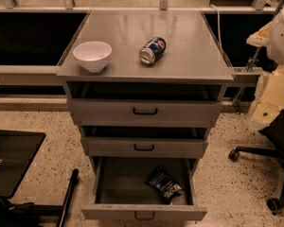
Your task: Pick blue chip bag from bottom drawer and place on counter
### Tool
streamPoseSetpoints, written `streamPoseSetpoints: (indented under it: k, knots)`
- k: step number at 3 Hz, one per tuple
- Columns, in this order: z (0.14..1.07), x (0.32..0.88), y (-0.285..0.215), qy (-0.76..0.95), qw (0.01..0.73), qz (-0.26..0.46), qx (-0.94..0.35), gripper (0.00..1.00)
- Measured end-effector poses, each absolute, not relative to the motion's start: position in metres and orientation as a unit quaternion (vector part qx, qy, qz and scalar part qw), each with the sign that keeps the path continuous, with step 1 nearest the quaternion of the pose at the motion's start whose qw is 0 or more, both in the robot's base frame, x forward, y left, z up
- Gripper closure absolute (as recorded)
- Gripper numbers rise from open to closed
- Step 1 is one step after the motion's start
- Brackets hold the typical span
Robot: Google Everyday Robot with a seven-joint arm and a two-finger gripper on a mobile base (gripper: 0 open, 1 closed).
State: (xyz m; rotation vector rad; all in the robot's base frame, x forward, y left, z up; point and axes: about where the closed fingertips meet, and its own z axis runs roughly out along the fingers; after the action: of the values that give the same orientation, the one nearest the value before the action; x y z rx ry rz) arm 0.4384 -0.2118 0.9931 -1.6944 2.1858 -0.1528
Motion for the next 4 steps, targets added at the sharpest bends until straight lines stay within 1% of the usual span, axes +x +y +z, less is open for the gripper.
streamPoseSetpoints:
  k: [2, 3, 4]
  knots:
    - [0.985, 0.436, -0.213, 0.776, 0.185, -0.045, -0.601, 0.00]
    - [0.942, 0.418, -0.217, 0.784, 0.188, 0.011, -0.591, 0.00]
    - [0.871, 0.389, -0.224, 0.787, 0.224, 0.084, -0.569, 0.00]
